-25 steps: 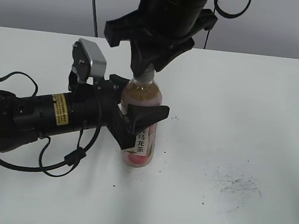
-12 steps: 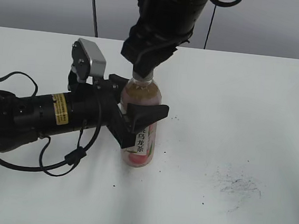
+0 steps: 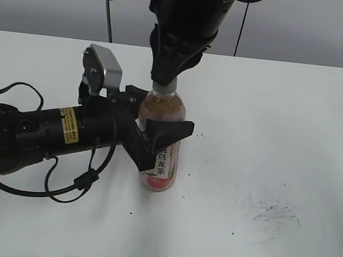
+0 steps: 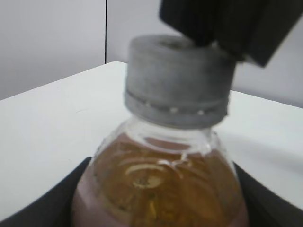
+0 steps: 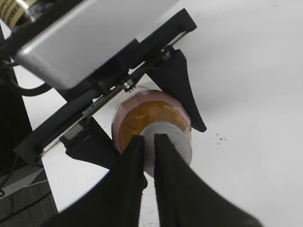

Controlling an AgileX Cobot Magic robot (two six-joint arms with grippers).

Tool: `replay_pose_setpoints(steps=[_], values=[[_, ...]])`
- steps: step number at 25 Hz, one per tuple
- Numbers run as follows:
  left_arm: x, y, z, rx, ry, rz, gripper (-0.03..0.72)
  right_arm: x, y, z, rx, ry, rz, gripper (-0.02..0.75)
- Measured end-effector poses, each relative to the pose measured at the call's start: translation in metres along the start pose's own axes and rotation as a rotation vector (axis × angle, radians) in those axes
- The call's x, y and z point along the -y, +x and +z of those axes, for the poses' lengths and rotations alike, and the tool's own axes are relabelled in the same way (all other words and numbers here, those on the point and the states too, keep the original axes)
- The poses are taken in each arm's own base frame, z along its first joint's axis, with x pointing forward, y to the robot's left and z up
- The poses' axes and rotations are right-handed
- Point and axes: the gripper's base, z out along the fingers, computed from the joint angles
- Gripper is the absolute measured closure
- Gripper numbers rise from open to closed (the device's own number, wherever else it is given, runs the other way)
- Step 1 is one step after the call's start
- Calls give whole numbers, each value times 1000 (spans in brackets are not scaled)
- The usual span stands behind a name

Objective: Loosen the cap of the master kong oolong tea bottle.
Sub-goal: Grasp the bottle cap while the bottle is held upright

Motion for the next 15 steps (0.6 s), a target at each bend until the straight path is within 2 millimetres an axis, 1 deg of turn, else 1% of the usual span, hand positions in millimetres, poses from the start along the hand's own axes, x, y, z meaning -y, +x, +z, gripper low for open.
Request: replay_pose_setpoints(steps=[2,3,6,7,8,11,15], values=[[0,0,0,0,1,0,242,0,0,0,2,-2,39,633],[0,0,0,-1,2,1,242,0,0,0,4,-4,63,582],[1,0,0,-2,7,3,242,-1,-1,0,5,-7,154,394],[1,0,0,-3,8,4,242,0,0,0,-1,1,201,340],[1,0,0,-3,9,5,242,1,1,0,-10,16,243,303],[1,0,0,-2,12,9,242,7,6,0,-51,88,396,259],[1,0,0,-3,9,7,242,7,7,0,-57,106,524,246]])
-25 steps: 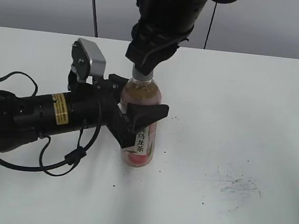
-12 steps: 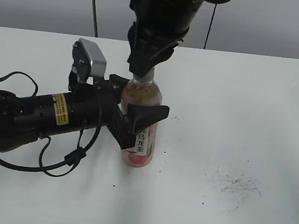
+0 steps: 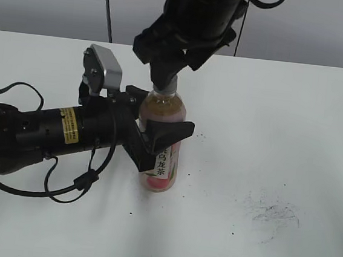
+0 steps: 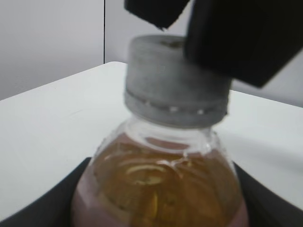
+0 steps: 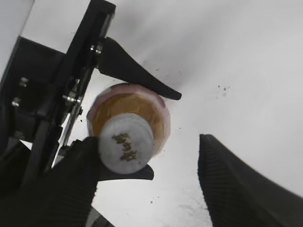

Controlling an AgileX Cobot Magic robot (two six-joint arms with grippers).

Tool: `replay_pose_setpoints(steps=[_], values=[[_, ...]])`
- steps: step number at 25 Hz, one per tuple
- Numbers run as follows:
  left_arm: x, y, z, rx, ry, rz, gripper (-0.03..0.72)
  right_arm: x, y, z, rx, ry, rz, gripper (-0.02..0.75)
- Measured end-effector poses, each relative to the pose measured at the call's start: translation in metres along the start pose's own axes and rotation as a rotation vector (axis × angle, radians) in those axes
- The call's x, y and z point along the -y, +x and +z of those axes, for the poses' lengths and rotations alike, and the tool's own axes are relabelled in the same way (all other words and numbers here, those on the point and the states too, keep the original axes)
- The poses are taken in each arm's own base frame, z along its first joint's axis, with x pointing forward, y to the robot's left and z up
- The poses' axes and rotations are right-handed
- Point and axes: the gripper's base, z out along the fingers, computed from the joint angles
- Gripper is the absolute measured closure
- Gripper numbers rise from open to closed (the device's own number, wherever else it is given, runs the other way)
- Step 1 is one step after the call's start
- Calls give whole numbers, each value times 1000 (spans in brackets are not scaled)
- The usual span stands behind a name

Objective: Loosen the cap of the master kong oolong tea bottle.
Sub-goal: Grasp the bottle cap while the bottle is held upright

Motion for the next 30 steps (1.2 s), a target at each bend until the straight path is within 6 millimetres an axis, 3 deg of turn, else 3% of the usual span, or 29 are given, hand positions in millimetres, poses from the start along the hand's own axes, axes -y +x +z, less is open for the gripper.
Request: replay_pose_setpoints(steps=[6,21,30], values=[[0,0,0,-1,3,2,242,-3,-1,0,5,-38,111,245],[0,0,0,-5,4,4,242,-2,-1,0,5,-25,133,288],[1,0,0,-6,7,5,242,-2,-1,0,3,-26,307,289]])
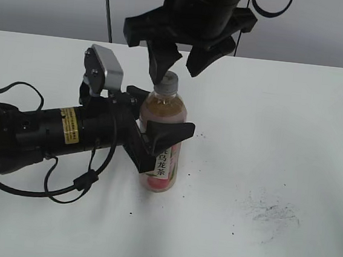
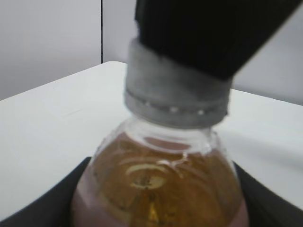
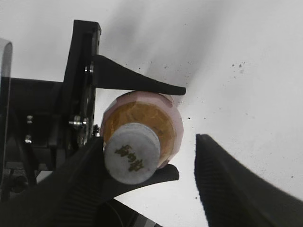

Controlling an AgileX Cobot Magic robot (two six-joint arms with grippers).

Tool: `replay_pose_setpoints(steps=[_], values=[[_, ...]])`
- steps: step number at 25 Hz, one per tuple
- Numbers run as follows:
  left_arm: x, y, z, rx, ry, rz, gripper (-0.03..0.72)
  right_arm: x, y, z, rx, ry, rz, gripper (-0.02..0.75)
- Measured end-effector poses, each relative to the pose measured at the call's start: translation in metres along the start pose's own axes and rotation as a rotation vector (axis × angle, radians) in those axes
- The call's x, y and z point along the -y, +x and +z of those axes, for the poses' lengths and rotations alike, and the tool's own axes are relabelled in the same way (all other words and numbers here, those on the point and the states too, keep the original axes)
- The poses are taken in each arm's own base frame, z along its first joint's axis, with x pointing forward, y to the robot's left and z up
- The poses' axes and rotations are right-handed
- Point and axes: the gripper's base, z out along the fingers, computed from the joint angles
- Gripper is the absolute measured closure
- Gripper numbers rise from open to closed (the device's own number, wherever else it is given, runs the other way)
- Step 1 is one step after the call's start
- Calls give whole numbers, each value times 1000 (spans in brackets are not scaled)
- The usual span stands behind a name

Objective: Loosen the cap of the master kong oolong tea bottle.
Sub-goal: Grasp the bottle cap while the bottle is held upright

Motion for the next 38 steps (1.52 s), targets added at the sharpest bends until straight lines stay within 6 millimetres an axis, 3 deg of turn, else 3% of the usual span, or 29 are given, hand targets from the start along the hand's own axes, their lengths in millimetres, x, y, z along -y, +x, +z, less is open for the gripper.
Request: replay_pose_setpoints(steps=[16,24,26,31,38], values=[[1,0,0,-3,8,4,242,-4,1,0,-6,-45,-4,290],[1,0,0,0,15,9,242,-2,-1,18,-44,-20,-15,290],[1,0,0,0,15,9,242,-2,-1,20,-46,-20,-15,305],[1,0,0,0,15,9,242,-2,-1,19,-47,-25,-14,425],[1,0,0,0,15,11,242,-2,-1,20,-45,-22,-17,435]])
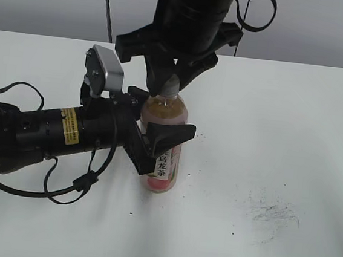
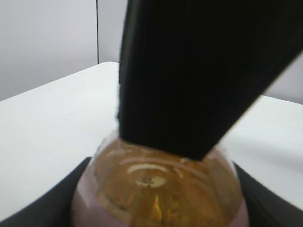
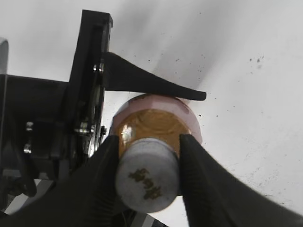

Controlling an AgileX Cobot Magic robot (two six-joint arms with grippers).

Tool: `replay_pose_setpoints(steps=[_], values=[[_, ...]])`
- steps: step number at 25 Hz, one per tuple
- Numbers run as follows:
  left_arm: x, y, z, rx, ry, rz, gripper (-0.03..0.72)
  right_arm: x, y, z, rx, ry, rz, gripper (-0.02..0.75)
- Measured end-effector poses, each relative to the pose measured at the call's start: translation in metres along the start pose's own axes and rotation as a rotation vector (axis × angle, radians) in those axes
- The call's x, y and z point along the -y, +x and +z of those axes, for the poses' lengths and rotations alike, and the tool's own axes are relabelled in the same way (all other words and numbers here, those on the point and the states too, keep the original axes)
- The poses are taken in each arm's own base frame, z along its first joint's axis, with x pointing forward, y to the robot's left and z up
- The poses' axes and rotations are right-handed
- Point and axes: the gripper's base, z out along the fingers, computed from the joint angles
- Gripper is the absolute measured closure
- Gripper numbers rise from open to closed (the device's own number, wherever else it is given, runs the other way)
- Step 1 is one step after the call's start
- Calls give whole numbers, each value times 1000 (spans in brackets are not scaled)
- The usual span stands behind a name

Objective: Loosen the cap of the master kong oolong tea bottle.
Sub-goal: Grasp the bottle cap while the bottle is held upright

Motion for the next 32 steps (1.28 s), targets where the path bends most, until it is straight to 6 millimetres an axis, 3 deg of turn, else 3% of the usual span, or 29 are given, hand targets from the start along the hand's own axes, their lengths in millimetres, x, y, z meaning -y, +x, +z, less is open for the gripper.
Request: replay_pose_setpoints(steps=[6,25,32], values=[[0,0,0,0,0,0,242,1,0,0,2,10,-4,391],[0,0,0,0,1,0,242,0,0,-1,3,2,-20,384],[0,0,0,-1,2,1,242,0,1,-10,22,0,-24,384]])
